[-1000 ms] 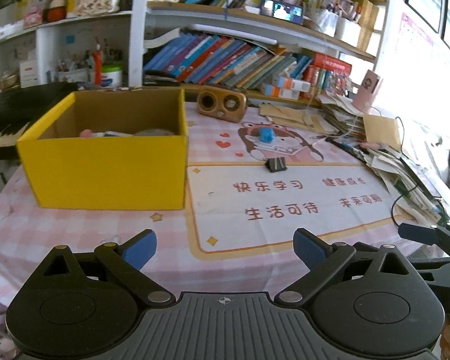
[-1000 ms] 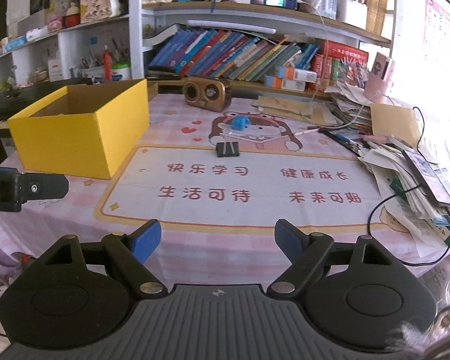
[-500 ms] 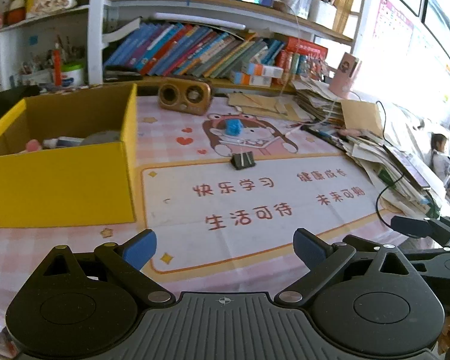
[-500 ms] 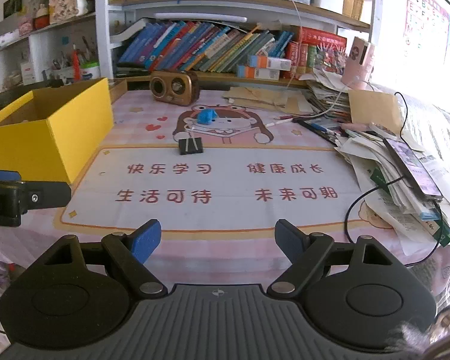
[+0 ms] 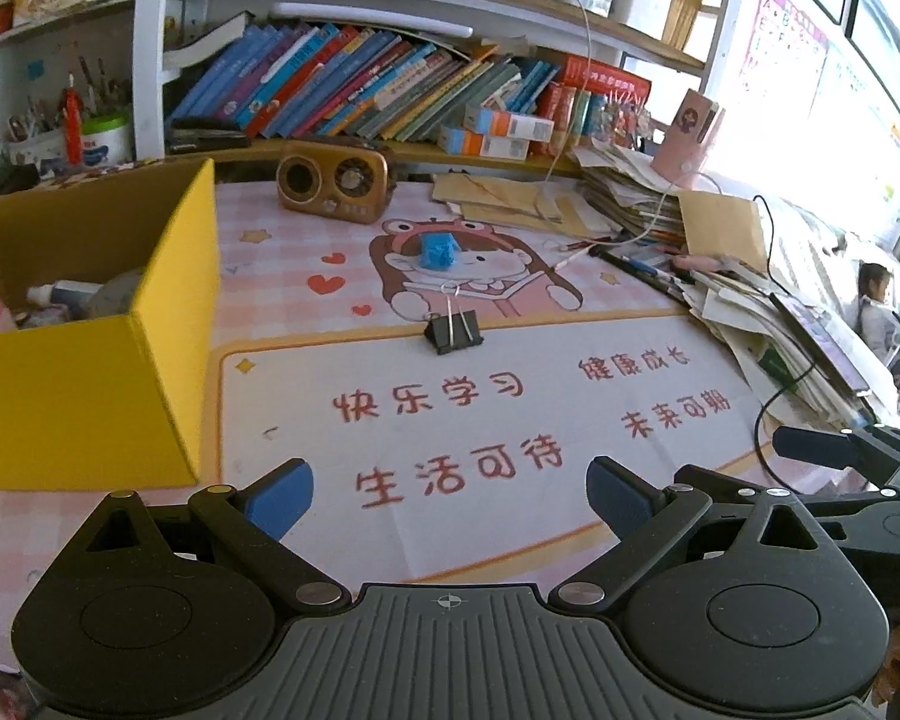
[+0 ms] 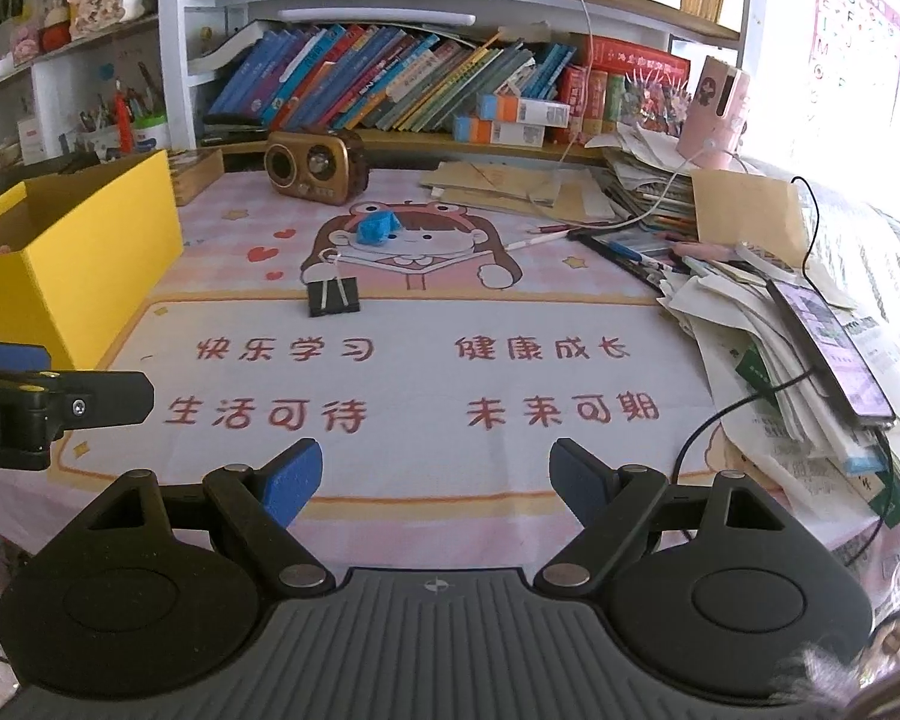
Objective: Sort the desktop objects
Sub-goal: 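Move both grippers toward the black binder clip and blue block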
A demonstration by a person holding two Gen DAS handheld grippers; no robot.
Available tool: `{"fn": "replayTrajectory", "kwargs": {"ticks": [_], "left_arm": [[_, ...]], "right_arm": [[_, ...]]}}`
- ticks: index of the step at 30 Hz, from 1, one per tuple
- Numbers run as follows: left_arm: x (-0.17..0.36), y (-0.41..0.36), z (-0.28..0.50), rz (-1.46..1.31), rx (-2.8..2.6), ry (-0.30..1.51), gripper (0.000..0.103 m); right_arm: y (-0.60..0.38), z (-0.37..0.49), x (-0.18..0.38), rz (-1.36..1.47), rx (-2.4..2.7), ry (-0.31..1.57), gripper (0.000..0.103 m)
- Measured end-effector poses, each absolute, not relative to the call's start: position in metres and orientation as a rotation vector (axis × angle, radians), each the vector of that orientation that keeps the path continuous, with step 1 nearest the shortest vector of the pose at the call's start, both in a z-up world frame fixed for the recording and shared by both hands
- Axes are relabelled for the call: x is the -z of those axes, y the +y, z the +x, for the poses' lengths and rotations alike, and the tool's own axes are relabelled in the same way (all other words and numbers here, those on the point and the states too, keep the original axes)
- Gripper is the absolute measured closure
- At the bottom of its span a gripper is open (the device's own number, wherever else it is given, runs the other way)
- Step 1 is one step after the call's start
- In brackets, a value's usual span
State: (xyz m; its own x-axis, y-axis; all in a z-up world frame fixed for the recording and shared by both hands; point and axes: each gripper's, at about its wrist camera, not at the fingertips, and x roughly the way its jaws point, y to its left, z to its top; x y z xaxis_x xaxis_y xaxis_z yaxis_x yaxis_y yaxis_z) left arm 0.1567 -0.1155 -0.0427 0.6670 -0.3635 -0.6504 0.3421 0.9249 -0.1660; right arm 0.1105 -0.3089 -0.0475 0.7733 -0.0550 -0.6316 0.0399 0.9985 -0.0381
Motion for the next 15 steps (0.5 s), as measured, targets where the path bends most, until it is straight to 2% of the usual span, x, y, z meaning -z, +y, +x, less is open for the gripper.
{"fn": "replayTrajectory", "kwargs": {"ticks": [15], "left_arm": [[0.054,-0.166,0.207,-0.053,0.319,0.787,0.004]], "right_arm": [[-0.362,0.179,0.050,-0.023,-0.012,0.701,0.021]]}}
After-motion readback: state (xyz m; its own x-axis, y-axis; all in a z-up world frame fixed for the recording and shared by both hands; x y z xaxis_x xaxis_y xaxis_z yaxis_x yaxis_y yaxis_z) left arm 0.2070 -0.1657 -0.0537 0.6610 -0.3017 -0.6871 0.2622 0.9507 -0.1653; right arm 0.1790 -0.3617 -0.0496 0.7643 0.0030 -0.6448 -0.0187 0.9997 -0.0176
